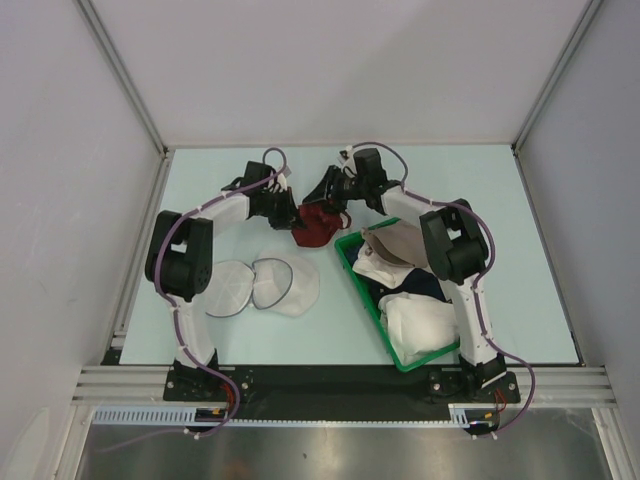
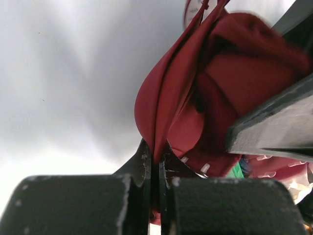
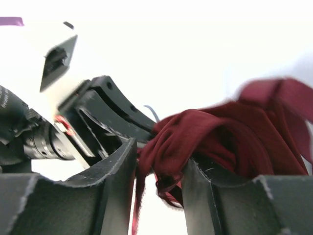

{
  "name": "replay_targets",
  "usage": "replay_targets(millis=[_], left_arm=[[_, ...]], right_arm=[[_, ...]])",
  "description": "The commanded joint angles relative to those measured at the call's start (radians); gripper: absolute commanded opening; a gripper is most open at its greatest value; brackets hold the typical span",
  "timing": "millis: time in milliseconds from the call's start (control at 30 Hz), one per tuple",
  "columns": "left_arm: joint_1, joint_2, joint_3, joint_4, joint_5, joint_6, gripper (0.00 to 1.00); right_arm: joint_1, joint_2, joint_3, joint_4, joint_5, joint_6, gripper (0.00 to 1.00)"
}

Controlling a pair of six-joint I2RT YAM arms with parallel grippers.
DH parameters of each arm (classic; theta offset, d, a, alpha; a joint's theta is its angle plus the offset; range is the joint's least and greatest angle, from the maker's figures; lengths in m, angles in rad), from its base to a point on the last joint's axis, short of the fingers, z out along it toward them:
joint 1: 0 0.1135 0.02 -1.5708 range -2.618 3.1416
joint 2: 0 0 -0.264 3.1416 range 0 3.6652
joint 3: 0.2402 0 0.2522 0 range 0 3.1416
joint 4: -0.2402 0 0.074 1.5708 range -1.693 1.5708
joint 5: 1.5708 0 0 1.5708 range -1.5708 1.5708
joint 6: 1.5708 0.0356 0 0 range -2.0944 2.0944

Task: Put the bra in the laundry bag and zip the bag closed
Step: Adjust the bra at the center of the board.

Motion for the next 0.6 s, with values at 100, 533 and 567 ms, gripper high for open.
replay_targets(millis=[100,533,567], left_arm=[[-0.003,-0.012,0.004,0.005,0.005,-0.007,0.12],[0.023,-0.054,-0.016,-0.038,-0.012,0.019,0.64],[0.028,-0.066,-0.019,-0.053,-0.018,0.021,0.65]], right_arm=[[0.017,0.040,0.103,-0.145,0.059,-0.095,0.45],[0.031,-0.005,0.037,-0.208,0.056,-0.186,0.46],[0.028,-0.011,0.030,-0.206,0.059,-0.191,0.46]])
